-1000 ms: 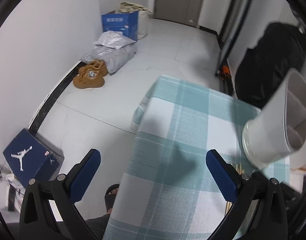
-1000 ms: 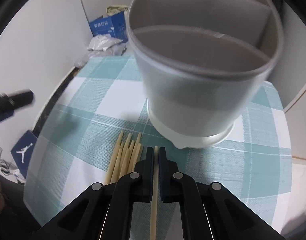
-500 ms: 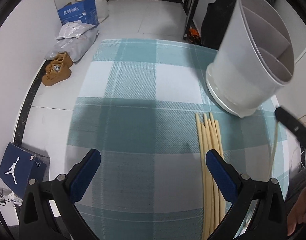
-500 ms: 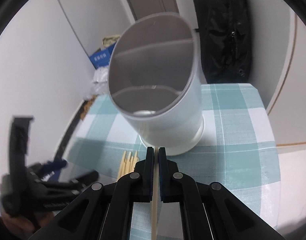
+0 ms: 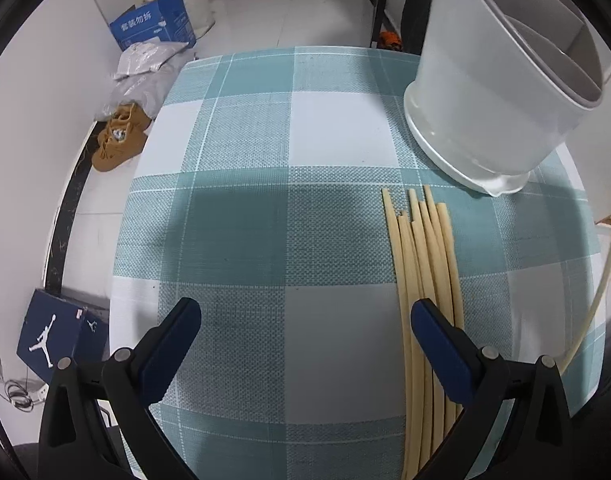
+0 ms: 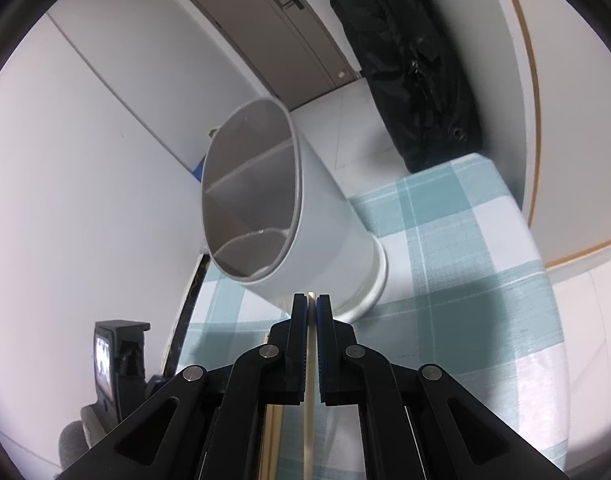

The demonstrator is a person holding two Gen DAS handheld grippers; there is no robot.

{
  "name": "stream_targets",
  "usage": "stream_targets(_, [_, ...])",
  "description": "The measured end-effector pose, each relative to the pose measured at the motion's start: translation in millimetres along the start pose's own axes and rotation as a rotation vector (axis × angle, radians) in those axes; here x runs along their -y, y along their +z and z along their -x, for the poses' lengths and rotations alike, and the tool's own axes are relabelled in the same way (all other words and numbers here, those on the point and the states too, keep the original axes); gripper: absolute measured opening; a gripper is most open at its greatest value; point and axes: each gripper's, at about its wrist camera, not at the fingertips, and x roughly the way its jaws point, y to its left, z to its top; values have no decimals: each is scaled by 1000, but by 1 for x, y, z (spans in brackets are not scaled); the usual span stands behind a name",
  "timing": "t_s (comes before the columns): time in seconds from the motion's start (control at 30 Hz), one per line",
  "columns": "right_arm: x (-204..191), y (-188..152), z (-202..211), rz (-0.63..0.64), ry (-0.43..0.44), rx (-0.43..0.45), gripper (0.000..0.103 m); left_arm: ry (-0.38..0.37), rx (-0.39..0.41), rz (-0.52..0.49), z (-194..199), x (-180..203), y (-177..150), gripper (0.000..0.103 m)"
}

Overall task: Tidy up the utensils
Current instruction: 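Lift the chopstick with the right gripper while the left gripper pinches another chopstick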

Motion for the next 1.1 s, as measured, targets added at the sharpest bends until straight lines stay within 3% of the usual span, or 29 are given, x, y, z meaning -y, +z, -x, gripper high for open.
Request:
stream_targets(0.13, [3,1,2,7,2,9,3,38,-4,2,-3,2,1,102])
stream_targets(0.23, [2,2,5,13,6,17,3,19,-7,19,-4,2,3,102])
stream_targets(0.5, [1,4,12,20,16,26,3,73,-4,-28,-8,14,10,102])
stream_targets(0.6, [2,4,12,14,14,18,3,26,5,-43,-6,17,15,83])
stream_targets(0.67, [2,5,11,11,15,15,3,-16,11,-58,-5,21,17,58])
stream_targets(0.7, [3,5,12,10,16,15,3,-32,14,-69,-3,25,16,52])
stream_targets(0.77, [2,6,12,16,16,17,4,-58,17,-90,-2,29,17,31])
stream_targets(0.8, [1,7,12,20,16,19,4,-59,23,-107,-2,32,18,28])
stream_targets(0.87, [-2,7,13,34,18,22,4,-81,33,-133,-2,38,20,6])
stream_targets(1.1, [-10,3,15,84,13,34,4,-124,68,-96,4,31,25,2])
